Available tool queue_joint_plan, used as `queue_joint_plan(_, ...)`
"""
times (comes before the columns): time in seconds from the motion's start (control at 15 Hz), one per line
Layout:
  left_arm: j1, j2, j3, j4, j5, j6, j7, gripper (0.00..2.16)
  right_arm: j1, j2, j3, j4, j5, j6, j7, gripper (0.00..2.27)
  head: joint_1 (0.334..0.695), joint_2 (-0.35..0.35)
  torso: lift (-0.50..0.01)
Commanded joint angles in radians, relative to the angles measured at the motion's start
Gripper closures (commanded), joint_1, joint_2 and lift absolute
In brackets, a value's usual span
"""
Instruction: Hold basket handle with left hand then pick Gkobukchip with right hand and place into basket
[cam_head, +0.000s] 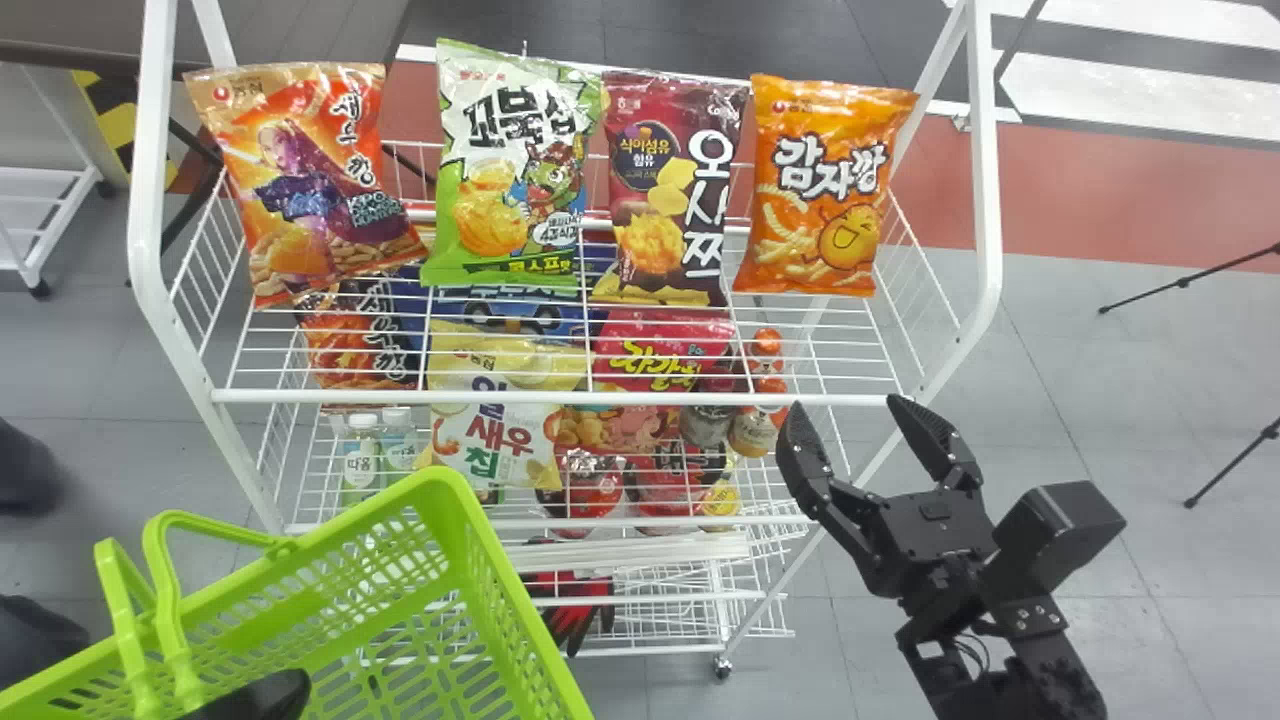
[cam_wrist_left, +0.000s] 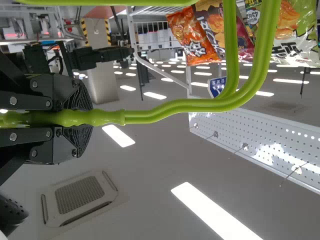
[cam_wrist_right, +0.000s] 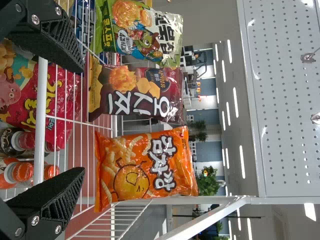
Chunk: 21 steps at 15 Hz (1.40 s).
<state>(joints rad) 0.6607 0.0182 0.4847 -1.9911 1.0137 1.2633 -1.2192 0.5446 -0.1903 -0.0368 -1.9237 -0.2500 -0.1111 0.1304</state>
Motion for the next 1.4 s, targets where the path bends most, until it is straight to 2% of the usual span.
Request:
queue_joint_plan(0.0,0.000,0.000,0.000,0.000,-0.001,0.000,0.000,2.15,0.000,0.000,0.000,-0.001,0.000,0.000,0.000,0.10,0.695,-0.171,0.000)
queue_joint_plan(0.47,0.000,0.000,0.000,-0.002,-0.004,0.000,0.001,2.15,0.000,-0.001,0.002,-0.006,0.003,0.000,0.002,0.10,0.695,-0.170,0.000)
queue_joint_plan(0.73,0.000,0.002,0.000,-0.005,-0.004,0.000,0.006,2.15,-0.051,-0.001,0.029,-0.017,0.011,0.077,0.005,0.10,0.695,-0.162,0.000)
queue_joint_plan(1.0,0.002,0.002,-0.001,-0.006,-0.007,0.000,0.003,2.15,-0.175,0.002,0.107,-0.011,0.038,0.239,-0.006,0.10,0.695,-0.113,0.000)
queue_joint_plan(1.33,0.003,0.000,-0.001,-0.009,-0.009,0.000,-0.002,2.15,-0.350,0.055,0.219,0.040,0.084,0.368,-0.038,0.10,0.695,-0.008,0.000)
